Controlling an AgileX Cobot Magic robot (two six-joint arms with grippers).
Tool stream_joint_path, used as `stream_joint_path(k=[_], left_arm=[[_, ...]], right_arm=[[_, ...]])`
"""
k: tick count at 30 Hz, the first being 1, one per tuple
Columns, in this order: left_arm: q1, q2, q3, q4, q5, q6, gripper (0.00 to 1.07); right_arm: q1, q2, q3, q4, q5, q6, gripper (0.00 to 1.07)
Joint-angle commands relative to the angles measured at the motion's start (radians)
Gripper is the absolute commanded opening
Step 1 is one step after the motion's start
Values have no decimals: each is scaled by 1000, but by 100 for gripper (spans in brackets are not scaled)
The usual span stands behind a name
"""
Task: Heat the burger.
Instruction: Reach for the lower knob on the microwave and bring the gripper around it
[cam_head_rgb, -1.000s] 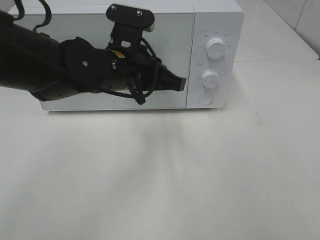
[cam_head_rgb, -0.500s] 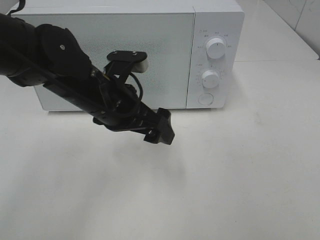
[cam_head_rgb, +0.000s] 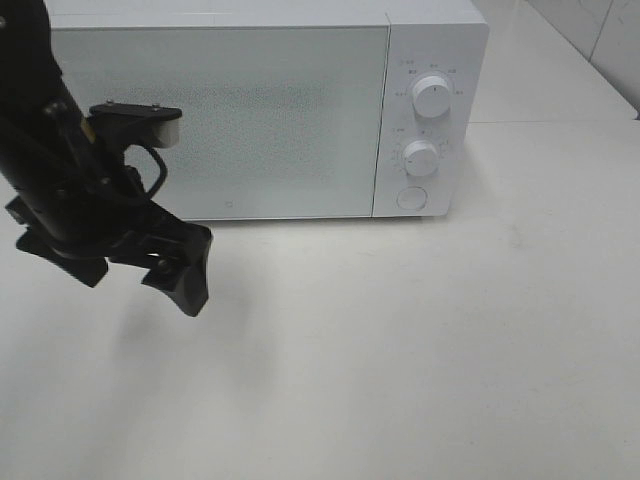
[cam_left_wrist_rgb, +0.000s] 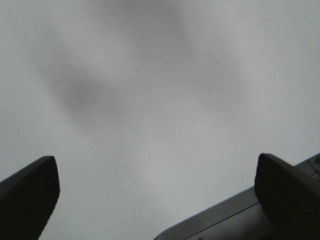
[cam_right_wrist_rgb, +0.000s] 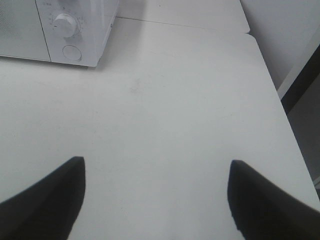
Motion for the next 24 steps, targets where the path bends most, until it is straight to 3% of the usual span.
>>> stream_joint_path(k=[1,7,8,10,12,16,17,24], left_arm=[[2,-55,-1,36,73,-17,98],[59,-144,-1,74,139,-26,98],[126,-165,0,54,147,-26,98],[164,-177,0,37,156,-23,98],[266,-211,0,15,203,-10,98],[345,-252,4,20,239,11,98],[388,-289,22,22,238,6,98],[474,-450,139,30,229,6,98]], right_arm=[[-5,-26,3,0,-14,0,76],[-5,-26,3,0,-14,0,76],[-5,-26,3,0,-14,0,76],[-5,-26,3,0,-14,0,76],[-5,-26,3,0,-14,0,76],[-5,-26,3,0,-14,0,76],[-5,-26,3,0,-14,0,76],[-5,-26,3,0,-14,0,76]])
